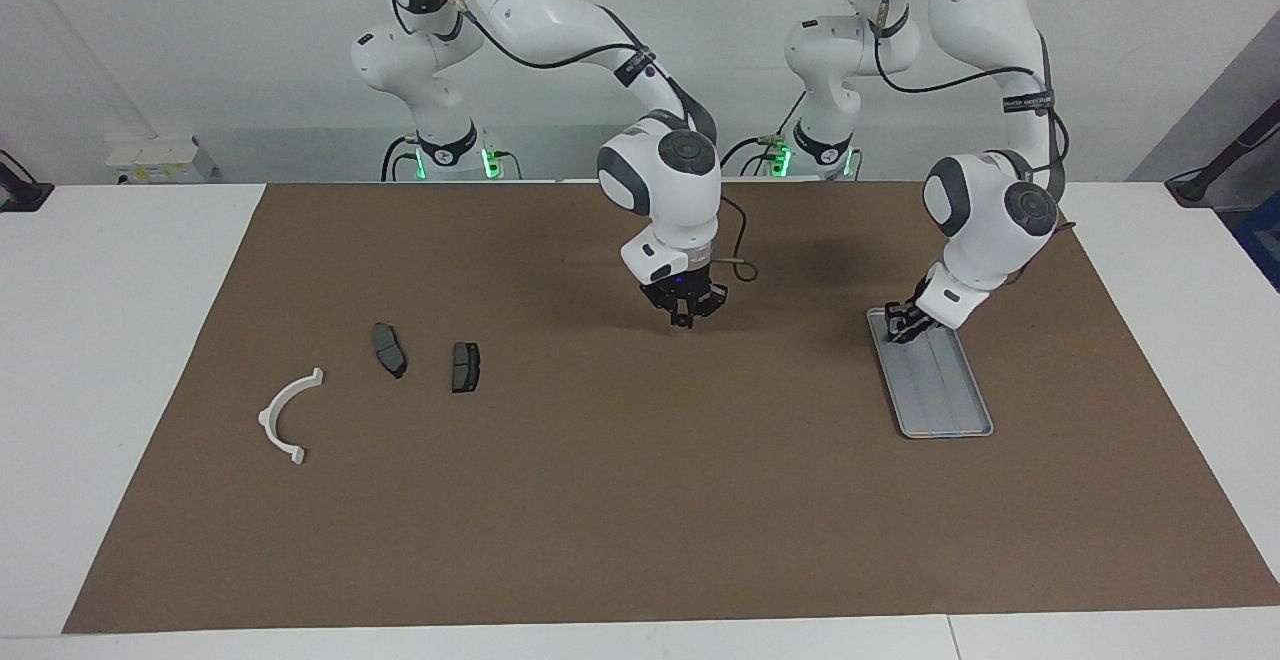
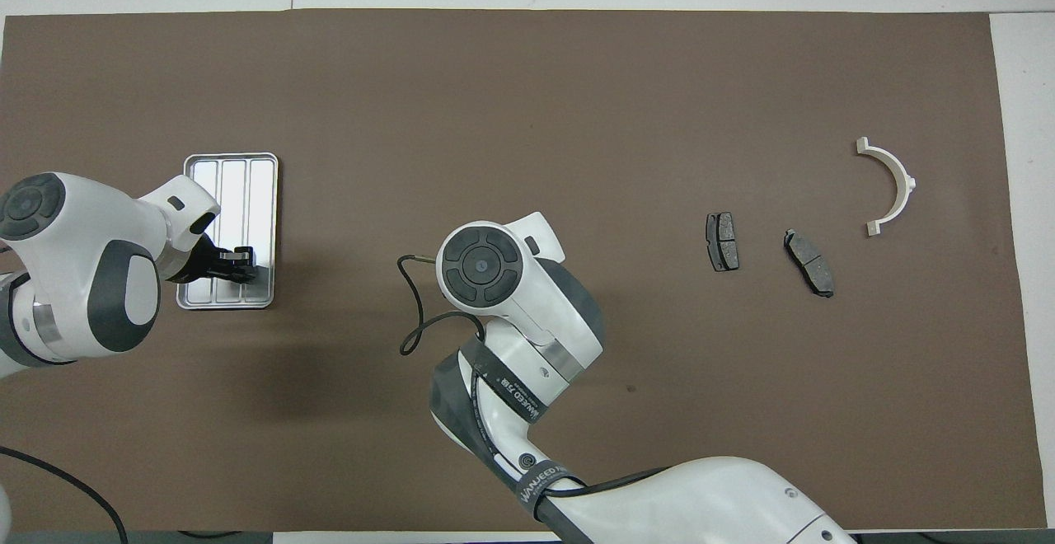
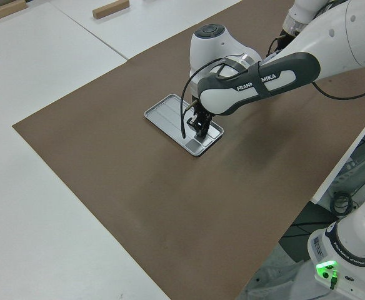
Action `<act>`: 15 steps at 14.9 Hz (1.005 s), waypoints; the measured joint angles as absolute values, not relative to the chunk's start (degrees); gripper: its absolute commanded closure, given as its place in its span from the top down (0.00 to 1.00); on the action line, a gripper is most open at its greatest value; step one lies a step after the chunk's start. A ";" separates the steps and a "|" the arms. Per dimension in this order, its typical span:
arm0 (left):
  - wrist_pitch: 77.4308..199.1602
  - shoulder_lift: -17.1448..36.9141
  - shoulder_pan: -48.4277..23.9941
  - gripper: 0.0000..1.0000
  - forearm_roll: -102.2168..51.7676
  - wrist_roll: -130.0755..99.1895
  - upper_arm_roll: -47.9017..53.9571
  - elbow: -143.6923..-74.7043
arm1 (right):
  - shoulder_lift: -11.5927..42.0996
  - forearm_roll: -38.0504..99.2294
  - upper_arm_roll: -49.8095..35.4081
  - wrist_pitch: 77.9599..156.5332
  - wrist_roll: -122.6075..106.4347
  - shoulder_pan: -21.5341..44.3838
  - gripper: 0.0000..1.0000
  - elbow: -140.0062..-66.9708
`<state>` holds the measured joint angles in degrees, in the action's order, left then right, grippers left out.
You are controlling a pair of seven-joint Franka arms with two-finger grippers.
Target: Pick bearing gear from pile to tray
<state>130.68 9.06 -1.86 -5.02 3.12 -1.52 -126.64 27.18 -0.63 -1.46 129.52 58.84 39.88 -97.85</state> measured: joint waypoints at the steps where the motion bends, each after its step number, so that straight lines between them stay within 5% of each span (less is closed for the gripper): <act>1: 130.70 9.06 -1.86 1.00 -5.02 3.12 -1.51 -126.65 | 27.47 -0.63 -1.44 130.01 58.84 39.88 0.00 -98.16; 3: 130.70 9.06 -1.87 1.00 -5.02 3.12 -1.50 -126.64 | 28.17 -0.63 -1.43 131.23 58.84 39.88 0.07 -98.51; 4: 130.70 9.04 -1.87 1.00 -5.02 3.12 -1.49 -126.54 | 28.48 -0.63 -1.43 131.51 58.84 39.88 0.49 -98.56; 5: 130.63 8.99 -1.87 1.00 -5.02 3.12 -1.48 -126.09 | 28.66 -0.63 -1.42 131.52 58.84 39.87 0.74 -98.58; 6: 130.30 8.90 -1.89 1.00 -5.02 3.12 -1.44 -125.27 | 28.69 -0.63 -1.39 131.49 58.84 39.85 0.87 -98.57; 8: 127.60 8.59 -1.93 1.00 -5.03 2.80 -1.28 -122.26 | 28.68 -0.63 -1.27 130.98 58.84 39.70 0.97 -98.51; 15: 122.84 8.02 -12.86 1.00 -5.21 -16.53 -0.53 -116.72 | 26.65 -0.68 -0.72 124.87 53.00 33.50 0.98 -93.18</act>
